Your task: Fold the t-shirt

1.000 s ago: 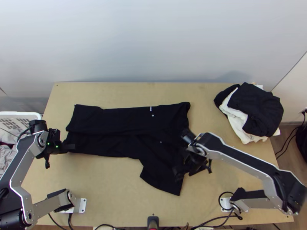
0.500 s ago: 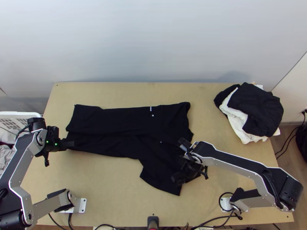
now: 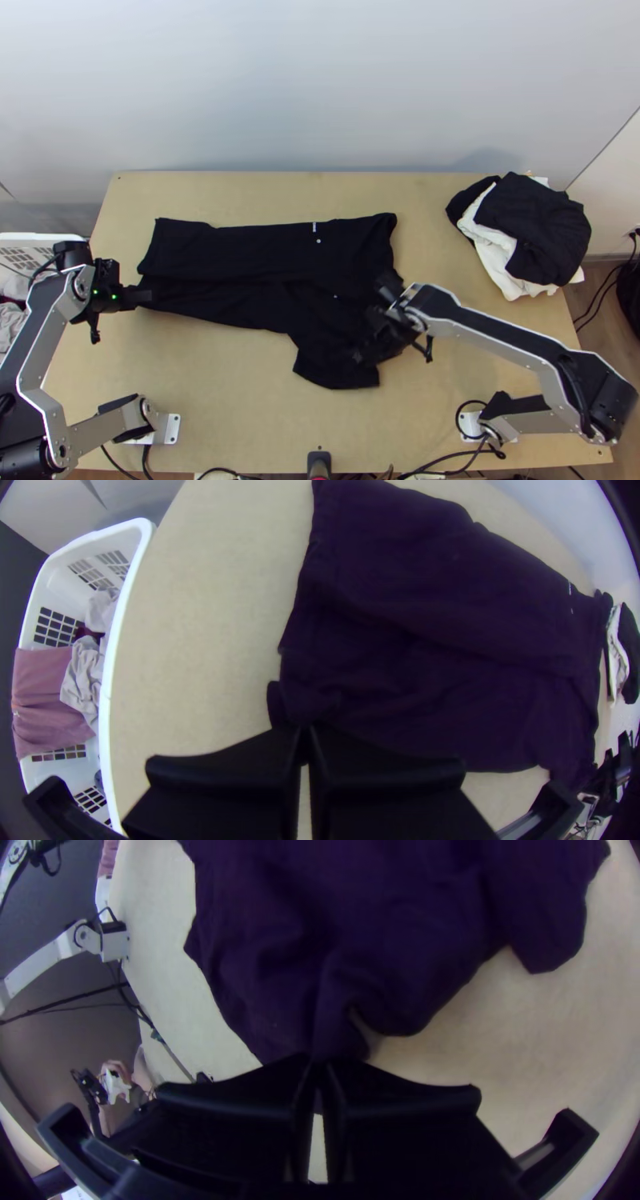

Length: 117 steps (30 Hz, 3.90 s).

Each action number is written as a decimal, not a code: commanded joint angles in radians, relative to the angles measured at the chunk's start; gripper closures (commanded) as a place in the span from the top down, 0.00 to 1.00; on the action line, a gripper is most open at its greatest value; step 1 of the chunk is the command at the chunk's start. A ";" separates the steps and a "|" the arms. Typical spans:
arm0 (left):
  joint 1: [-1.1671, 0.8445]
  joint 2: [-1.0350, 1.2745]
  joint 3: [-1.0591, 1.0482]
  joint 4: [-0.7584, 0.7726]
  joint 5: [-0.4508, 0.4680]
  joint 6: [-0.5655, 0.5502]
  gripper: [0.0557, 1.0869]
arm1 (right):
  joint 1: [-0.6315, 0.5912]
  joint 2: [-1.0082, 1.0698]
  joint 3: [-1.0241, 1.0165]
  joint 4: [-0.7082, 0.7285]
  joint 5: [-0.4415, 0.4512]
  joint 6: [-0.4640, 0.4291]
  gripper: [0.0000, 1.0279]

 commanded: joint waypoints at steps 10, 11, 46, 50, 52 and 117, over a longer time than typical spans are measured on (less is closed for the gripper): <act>-0.068 0.069 0.212 -0.097 0.028 -0.123 0.04 | -0.371 -0.031 0.292 0.006 0.001 -0.001 0.03; -0.073 0.079 0.232 -0.099 0.031 -0.134 0.04 | -0.386 -0.019 0.314 0.006 0.001 -0.001 0.03; -0.163 0.748 0.790 0.012 0.008 -0.440 0.96 | -0.573 0.610 0.869 0.001 0.002 0.149 0.84; -0.166 0.705 0.757 -0.011 0.006 -0.401 0.96 | -0.584 0.585 0.890 -0.019 -0.019 0.149 0.95; -0.157 0.662 0.731 -0.005 0.006 -0.374 0.96 | -0.589 0.562 0.892 -0.025 -0.035 0.149 0.95; -0.395 0.406 0.600 0.081 -0.009 -0.335 0.04 | -0.214 0.668 1.121 -0.126 -0.099 0.096 0.96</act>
